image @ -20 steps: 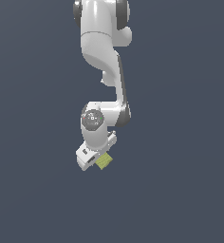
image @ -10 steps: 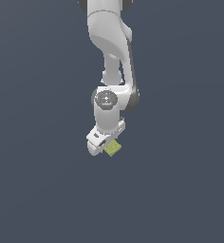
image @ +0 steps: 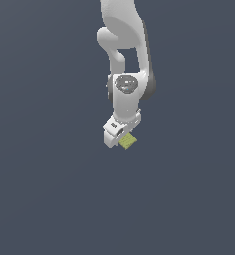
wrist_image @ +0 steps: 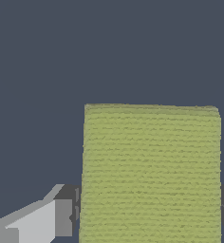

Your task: Pick up the object and move it to a goal position.

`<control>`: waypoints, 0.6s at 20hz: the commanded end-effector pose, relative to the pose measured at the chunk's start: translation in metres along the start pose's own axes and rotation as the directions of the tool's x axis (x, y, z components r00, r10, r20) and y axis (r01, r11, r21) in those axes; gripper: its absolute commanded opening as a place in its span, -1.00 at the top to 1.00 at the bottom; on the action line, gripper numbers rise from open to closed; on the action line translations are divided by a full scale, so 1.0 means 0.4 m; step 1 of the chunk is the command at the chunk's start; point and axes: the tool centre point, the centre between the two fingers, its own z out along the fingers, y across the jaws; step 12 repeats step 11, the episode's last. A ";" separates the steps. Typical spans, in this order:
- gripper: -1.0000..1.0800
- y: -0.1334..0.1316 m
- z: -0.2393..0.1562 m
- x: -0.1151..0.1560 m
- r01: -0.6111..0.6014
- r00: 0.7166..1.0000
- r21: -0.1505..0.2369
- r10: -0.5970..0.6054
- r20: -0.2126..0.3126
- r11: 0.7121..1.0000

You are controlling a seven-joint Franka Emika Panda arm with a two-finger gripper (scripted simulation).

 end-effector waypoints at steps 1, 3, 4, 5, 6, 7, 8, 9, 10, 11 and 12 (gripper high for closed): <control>1.00 -0.031 -0.020 -0.001 -0.001 1.000 -0.001 0.001 -0.001 1.000; 1.00 -0.051 -0.032 -0.002 -0.001 1.000 -0.001 0.001 -0.001 1.000; 1.00 -0.059 -0.037 -0.002 -0.001 1.000 -0.001 0.001 -0.001 1.000; 1.00 -0.066 -0.042 -0.002 -0.001 1.000 -0.001 0.001 -0.001 1.000; 1.00 -0.072 -0.046 -0.001 -0.001 1.000 -0.001 0.001 -0.001 1.000; 1.00 -0.077 -0.049 -0.001 0.000 1.000 -0.001 0.000 -0.001 1.000; 1.00 -0.080 -0.052 0.000 0.000 1.000 -0.001 0.000 -0.001 1.000; 1.00 -0.083 -0.053 0.000 0.000 1.000 -0.001 0.000 -0.001 1.000; 1.00 -0.084 -0.055 0.000 0.000 1.000 -0.001 0.000 -0.002 1.000; 1.00 -0.085 -0.055 0.001 0.000 1.000 -0.001 0.000 -0.002 1.000; 1.00 -0.085 -0.055 0.001 0.000 1.000 -0.001 0.000 -0.002 1.000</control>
